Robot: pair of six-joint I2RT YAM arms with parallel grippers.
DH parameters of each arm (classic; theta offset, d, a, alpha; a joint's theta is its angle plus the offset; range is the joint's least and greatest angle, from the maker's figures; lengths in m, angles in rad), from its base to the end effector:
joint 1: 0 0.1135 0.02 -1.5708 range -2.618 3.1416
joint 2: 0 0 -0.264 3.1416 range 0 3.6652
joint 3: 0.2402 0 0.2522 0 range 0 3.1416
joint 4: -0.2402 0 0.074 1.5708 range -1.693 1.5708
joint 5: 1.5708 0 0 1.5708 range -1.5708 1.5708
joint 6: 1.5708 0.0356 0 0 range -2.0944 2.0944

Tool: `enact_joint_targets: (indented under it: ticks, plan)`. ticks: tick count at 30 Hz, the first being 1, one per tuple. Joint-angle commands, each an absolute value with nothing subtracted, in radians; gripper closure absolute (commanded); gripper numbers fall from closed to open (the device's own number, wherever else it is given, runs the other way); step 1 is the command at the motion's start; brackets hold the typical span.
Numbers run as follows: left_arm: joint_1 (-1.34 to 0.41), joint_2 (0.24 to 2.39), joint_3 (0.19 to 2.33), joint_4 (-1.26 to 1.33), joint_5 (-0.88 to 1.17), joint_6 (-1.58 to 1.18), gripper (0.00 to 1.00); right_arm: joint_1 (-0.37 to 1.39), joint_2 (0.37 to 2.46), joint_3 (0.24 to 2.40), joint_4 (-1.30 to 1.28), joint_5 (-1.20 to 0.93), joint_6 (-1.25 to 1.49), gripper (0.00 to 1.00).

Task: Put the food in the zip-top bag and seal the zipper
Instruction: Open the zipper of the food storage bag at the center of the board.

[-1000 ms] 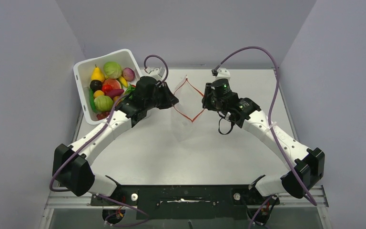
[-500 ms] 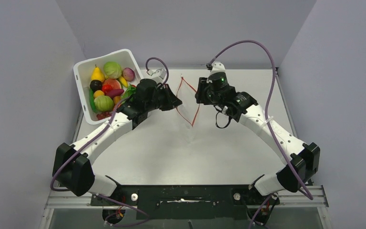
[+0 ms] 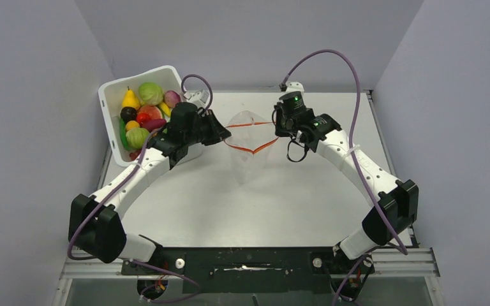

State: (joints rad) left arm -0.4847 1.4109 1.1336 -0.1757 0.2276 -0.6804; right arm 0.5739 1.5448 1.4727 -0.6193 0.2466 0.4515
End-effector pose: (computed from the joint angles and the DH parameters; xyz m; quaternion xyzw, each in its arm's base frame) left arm 0.2862 -0.1598 0.3172 -0.0224 0.8442 -0.3702 0.3870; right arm 0.2948 0.1802 0.3504 -0.0027 0.8995 0.1102 0.4227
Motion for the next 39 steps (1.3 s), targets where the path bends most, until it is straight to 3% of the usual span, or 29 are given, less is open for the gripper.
enact_joint_targets:
  ticks: [1,10,16,23,31,39]
  plan:
    - [-0.463,1.356,1.227,-0.318,0.064,-0.587,1.00,0.535,1.495,1.524,-0.675,0.419,0.414,0.96]
    - [-0.497,1.429,1.246,-0.290,0.154,-0.599,1.00,0.603,1.482,1.537,-0.646,0.298,0.443,0.99]
    - [-0.499,1.419,1.239,-0.208,0.239,-0.620,0.75,0.630,1.491,1.598,-0.688,0.302,0.450,1.00]
    - [-0.502,1.388,1.216,-0.098,0.318,-0.603,0.63,0.633,1.520,1.663,-0.757,0.318,0.456,1.00]
    - [-0.503,1.247,1.183,-0.111,0.301,-0.147,0.44,0.630,1.518,1.642,-0.775,0.309,0.460,1.00]
    - [-0.450,1.076,1.045,-0.152,0.350,0.437,0.35,0.618,1.497,1.603,-0.762,0.272,0.443,1.00]
